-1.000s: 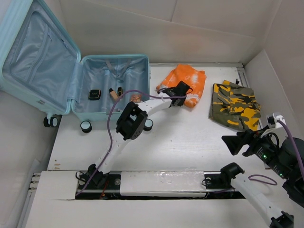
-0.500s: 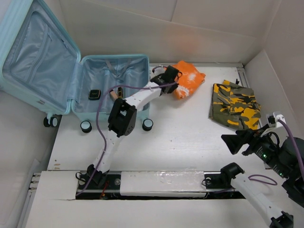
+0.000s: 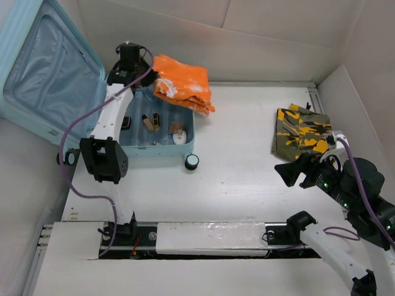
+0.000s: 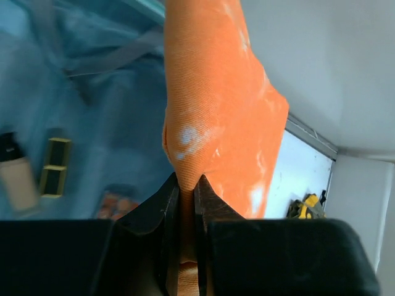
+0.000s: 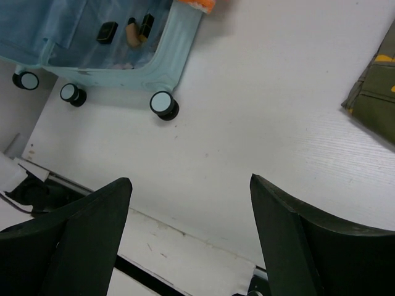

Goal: Pack the luggage

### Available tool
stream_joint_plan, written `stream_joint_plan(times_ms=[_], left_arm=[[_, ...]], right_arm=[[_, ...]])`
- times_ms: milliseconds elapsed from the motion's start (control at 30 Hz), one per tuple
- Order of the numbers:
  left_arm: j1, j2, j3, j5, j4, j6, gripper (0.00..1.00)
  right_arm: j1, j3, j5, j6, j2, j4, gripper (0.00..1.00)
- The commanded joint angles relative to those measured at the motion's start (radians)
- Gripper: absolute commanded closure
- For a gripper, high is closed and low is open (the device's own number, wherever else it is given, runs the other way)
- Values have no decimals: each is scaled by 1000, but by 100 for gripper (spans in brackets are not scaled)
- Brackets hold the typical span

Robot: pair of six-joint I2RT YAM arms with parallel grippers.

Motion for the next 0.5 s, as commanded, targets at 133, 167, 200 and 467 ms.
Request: stream_joint_plan(times_ms=[133, 167, 200, 467], left_arm=[[233, -181, -246, 85, 116, 104, 100], [256, -181, -277, 85, 116, 117, 100], [276, -181, -288, 85, 116, 129, 100], [402, -53, -325, 65, 74, 226, 91]], right_arm=[[9, 26, 95, -25, 52, 40, 17], [9, 26, 95, -25, 52, 40, 17], [9, 26, 106, -25, 52, 40, 17], [9, 26, 141, -15, 90, 31, 16]])
